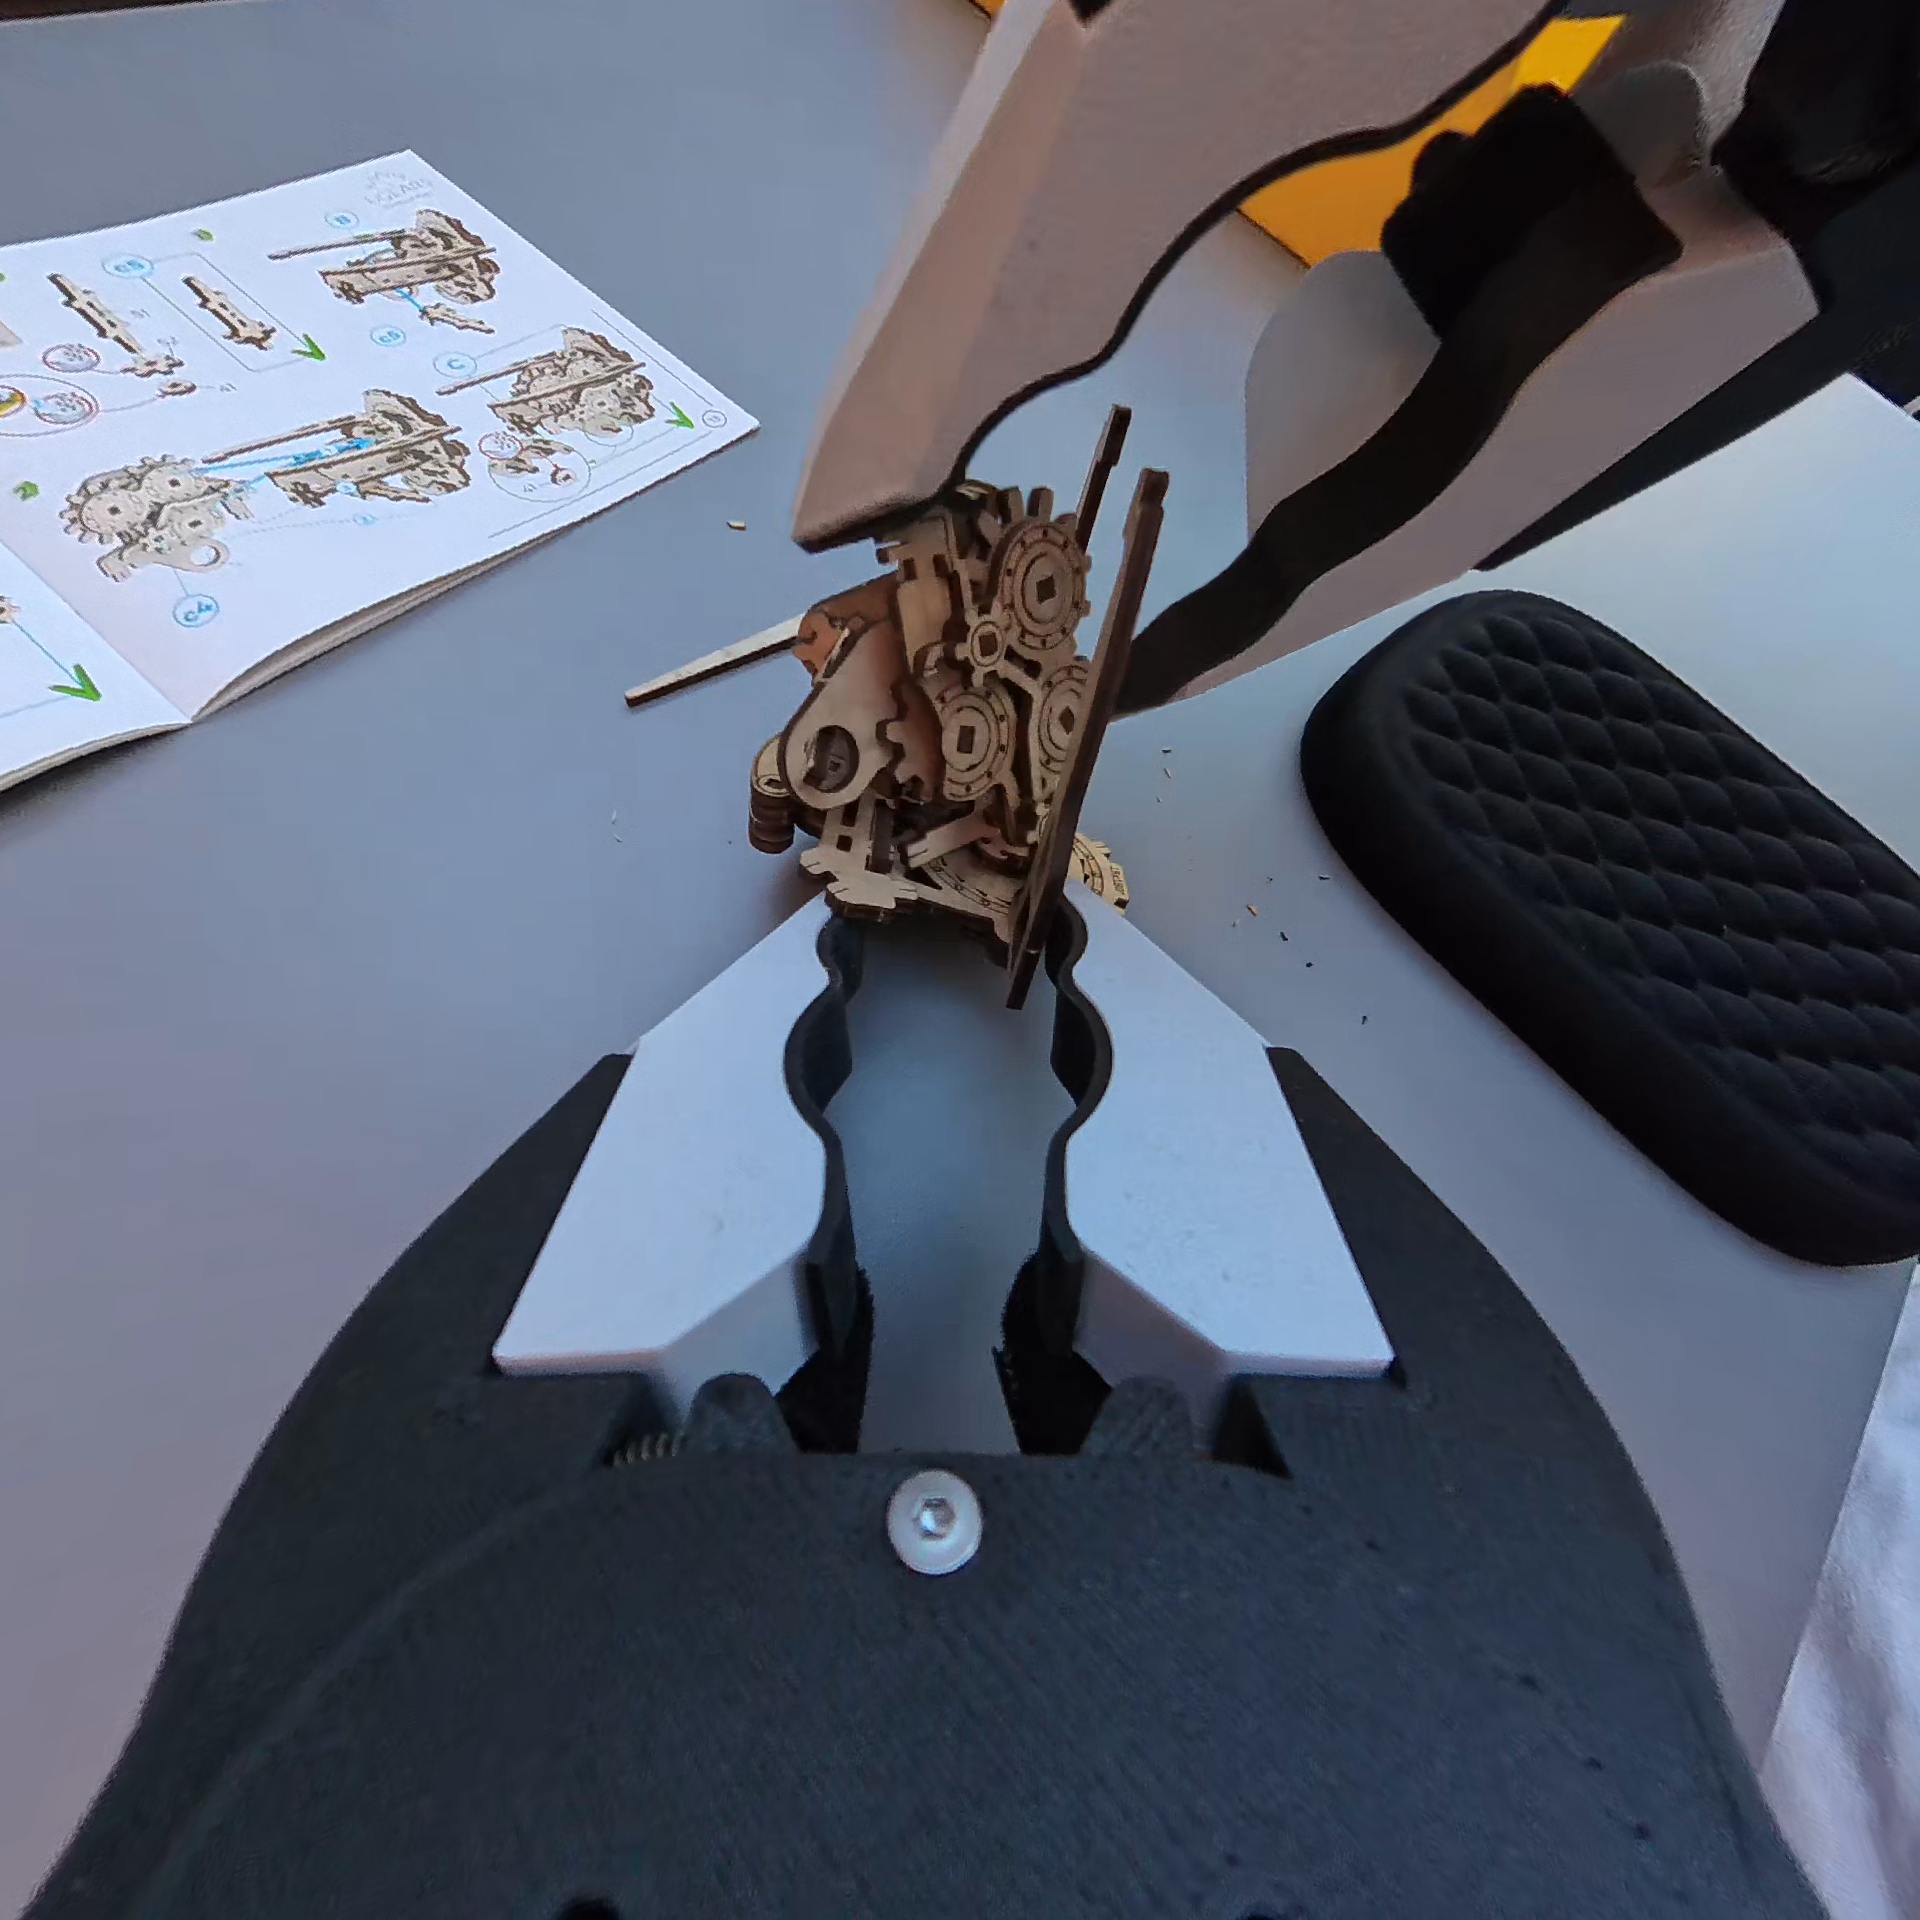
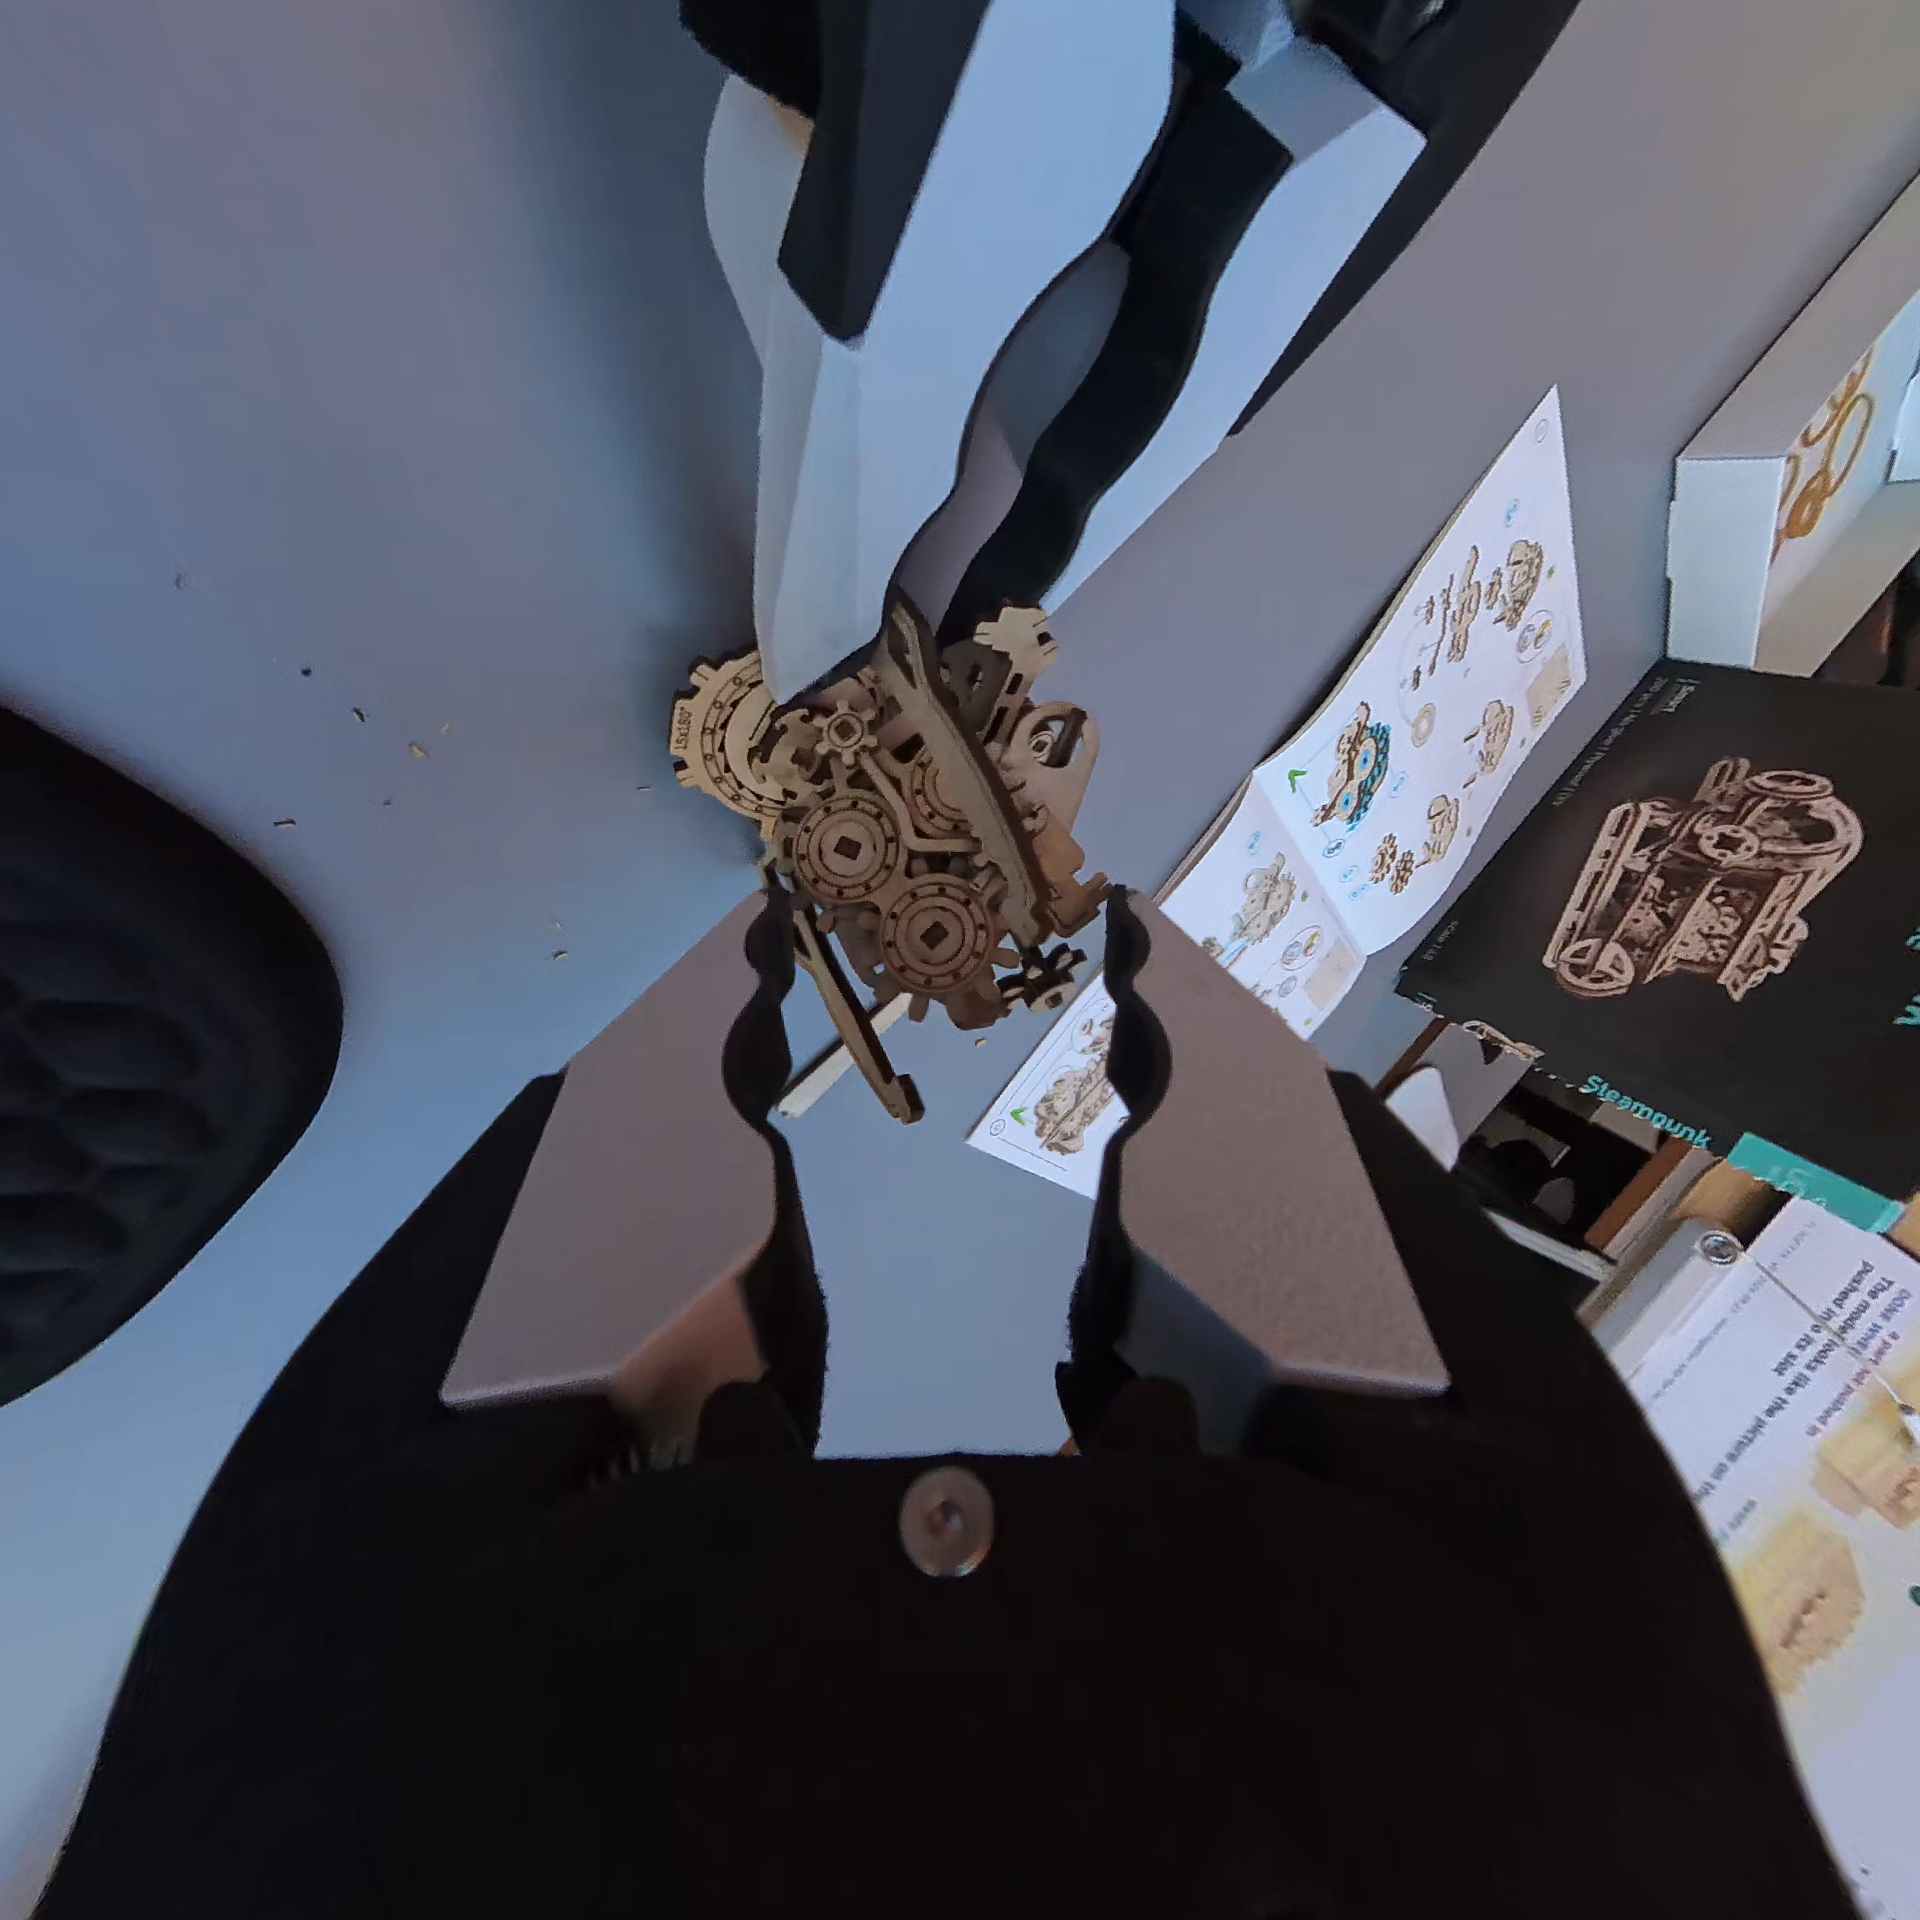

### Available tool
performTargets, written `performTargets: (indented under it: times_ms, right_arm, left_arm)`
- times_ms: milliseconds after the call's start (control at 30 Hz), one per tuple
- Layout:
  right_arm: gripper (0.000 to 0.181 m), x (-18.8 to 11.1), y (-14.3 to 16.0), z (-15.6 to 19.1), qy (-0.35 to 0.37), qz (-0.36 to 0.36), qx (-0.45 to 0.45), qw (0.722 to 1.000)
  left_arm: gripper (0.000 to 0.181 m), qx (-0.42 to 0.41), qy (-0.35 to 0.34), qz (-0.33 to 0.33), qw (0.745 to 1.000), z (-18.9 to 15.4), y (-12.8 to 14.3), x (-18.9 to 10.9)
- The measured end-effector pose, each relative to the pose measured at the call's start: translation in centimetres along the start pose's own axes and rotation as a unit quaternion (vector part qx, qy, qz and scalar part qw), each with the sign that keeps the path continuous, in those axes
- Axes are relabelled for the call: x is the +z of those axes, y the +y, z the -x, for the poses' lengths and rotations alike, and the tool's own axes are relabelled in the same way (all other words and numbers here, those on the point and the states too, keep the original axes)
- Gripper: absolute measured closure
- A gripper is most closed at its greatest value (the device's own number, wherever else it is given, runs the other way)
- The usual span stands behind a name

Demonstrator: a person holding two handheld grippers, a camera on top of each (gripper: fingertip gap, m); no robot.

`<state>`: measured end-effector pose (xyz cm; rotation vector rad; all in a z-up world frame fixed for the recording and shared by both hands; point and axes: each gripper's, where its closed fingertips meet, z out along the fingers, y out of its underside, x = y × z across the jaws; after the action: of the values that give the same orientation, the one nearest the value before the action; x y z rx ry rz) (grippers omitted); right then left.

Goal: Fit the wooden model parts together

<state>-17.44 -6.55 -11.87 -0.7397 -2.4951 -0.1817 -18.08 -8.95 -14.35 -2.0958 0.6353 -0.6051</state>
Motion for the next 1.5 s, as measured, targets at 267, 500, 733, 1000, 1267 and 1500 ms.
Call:
performTargets:
  times_ms: [267,500,733,1000,1267,1500]
  right_arm:
    - [0.122,-0.2,0.3,0.3,-0.020,0.063,0.048,0.997]
    - [0.122,-0.2,0.8,-0.1,-0.007,0.088,0.068,0.994]
    - [0.116,-2.5,2.1,-1.0,0.064,0.060,0.199,0.976]
    - [0.134,-5.2,-2.1,2.3,0.005,-0.308,0.643,0.701]
    - [0.156,-2.5,-0.5,2.7,0.050,-0.296,0.719,0.627]
    - [0.153,-1.4,0.4,2.5,0.032,-0.297,0.772,0.561]
  left_arm:
    - [0.147,0.003,-0.008,-0.002,1.000,-0.2,-0.1,0.1]
    - [0.148,-0.003,-0.006,-0.002,1.000,-0.2,-0.2,0.2]
    - [0.148,-0.008,-0.004,-0.002,1.000,-0.1,-0.1,0.2]
    - [0.148,-0.013,0.000,-0.001,1.000,-0.1,-0.1,0.2]
    - [0.148,-0.012,-0.005,-0.002,1.000,-0.2,-0.1,0.2]
    - [0.148,-0.020,-0.004,-0.002,1.000,-0.2,-0.1,0.2]
